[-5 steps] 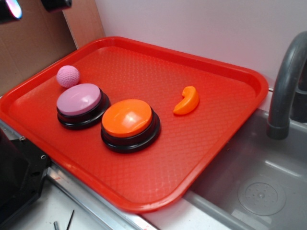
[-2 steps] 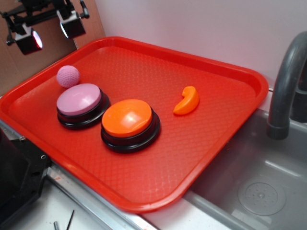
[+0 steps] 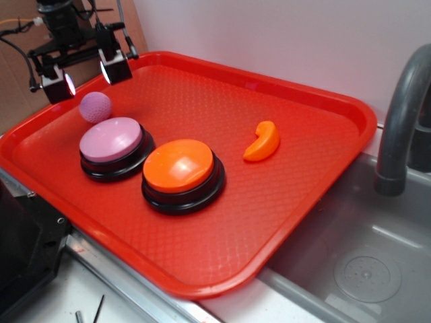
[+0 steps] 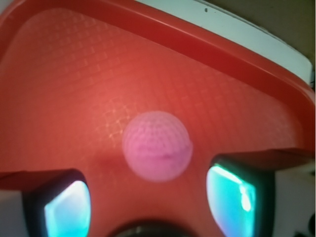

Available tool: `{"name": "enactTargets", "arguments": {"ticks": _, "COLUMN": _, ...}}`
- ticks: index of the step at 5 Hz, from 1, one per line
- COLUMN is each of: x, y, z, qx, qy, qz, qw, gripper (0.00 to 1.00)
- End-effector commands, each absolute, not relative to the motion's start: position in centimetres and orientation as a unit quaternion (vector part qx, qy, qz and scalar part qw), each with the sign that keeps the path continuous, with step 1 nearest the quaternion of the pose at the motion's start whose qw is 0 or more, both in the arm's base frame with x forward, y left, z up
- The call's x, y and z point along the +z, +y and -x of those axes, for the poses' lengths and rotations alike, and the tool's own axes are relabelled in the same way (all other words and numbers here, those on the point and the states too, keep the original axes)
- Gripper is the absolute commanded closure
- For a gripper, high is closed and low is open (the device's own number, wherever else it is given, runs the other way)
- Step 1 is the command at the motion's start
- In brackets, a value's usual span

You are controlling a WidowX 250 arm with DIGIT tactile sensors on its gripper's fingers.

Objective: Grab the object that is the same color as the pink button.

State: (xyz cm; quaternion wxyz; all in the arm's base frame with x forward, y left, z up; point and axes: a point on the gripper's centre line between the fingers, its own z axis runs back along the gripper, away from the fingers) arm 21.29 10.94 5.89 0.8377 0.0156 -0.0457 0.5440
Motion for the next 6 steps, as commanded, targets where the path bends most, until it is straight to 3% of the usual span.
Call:
{"name": "enactTargets", "arguments": {"ticks": 1, "x": 3.6, "y": 13.2, "z": -20.9, "qx": 0.540, "qy": -0.041, "qz": -0.024, "qw": 0.840, "gripper": 0.00}}
{"name": "enactTargets", "arguments": {"ticks": 2, "x": 3.3, "y": 13.1, "z": -20.8, "qx": 0.537, "qy": -0.037, "qz": -0.015, "qw": 0.843, "gripper": 1.00}}
{"name": "enactTargets", "arguments": {"ticks": 3, "x": 4.4, "y": 12.8, "z": -20.5, "qx": 0.534, "qy": -0.046, "qz": -0.001, "qw": 0.844, "gripper": 1.00}}
{"name": "enactTargets", "arguments": {"ticks": 4, "x": 5.6, "y": 11.5, "z": -21.5, "qx": 0.498, "qy": -0.036, "qz": 0.005, "qw": 0.867, "gripper": 1.00}}
{"name": "enactTargets", "arguments": {"ticks": 5, "x": 9.3, "y": 9.3, "z": -23.2, "qx": 0.426, "qy": -0.003, "qz": 0.026, "qw": 0.904, "gripper": 1.00}}
{"name": "enactTargets", "arguments": {"ticks": 6, "x": 14.1, "y": 6.6, "z": -24.2, "qx": 0.347, "qy": -0.010, "qz": 0.068, "qw": 0.935, "gripper": 1.00}}
